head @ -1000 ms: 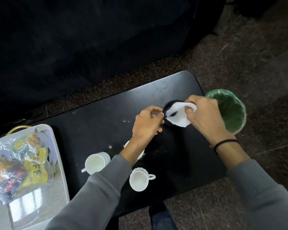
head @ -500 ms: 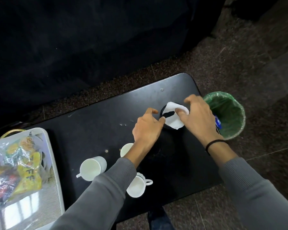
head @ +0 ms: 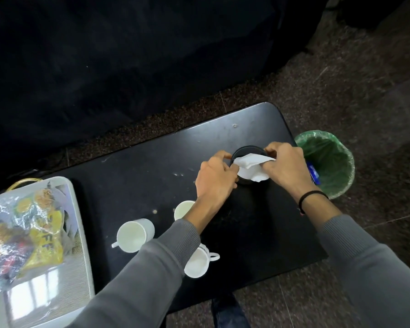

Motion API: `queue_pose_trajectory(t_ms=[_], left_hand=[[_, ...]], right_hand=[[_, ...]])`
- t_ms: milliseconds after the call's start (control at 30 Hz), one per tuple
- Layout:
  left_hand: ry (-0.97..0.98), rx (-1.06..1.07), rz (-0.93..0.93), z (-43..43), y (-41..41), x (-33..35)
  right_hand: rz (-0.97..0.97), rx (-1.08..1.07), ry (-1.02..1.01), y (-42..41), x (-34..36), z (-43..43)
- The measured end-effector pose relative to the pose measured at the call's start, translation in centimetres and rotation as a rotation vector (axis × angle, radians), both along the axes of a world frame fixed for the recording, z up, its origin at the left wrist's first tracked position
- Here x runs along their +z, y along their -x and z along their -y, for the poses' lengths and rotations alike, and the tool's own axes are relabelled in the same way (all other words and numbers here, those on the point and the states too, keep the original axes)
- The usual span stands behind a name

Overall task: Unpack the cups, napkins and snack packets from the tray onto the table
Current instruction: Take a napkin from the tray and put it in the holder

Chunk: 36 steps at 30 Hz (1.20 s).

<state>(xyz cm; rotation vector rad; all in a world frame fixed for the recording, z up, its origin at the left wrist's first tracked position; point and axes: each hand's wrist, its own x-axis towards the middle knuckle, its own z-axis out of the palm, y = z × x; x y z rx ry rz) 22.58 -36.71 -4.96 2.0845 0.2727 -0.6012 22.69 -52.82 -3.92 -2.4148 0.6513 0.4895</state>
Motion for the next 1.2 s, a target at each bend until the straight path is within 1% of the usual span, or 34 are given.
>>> queue_pose_trajectory(t_ms=[167,367,533,700,833,1000,1133,1200], left_hand=[[-0.065,-0.045,0.002,-0.6,0.3,0.1],[-0.121,-0.048,-0.021,-0.7,0.4,1.2],[-0.128,-0.04,-0.032,-1.0,0.3,1.9],[-0.135,-0.055,-0.035,-1.4,0.3,2.6],[-0.147,-0.064,-0.035,-1.8,0.5,3.6],[-0.15,-0.06,-0.033,-2.4,0.9,5.4],[-0.132,-0.023,-0.042,-3.7,1.4,6.6],[-0.133,-0.002,-0.039,-4.8,1.8,7.0]], right_hand=[[0.009,0.004,-0.011,0.5,0.3,-0.5],[0.245,0.026,-0.042,1.0,1.9,-1.4],[0.227,0.075,0.002,0.3,1.8,-1.9],[0.222,0.018,-0.022,0.5,1.8,-2.3],[0.195,0.035,-0.011,1.2,2.9,-2.7],[0.228,0.064,0.029,2.2,5.2,-3.6],[0.275,0.123,0.112,3.3,7.2,-5.6],[0.297,0.155,0.113,3.7,8.0,-6.9]])
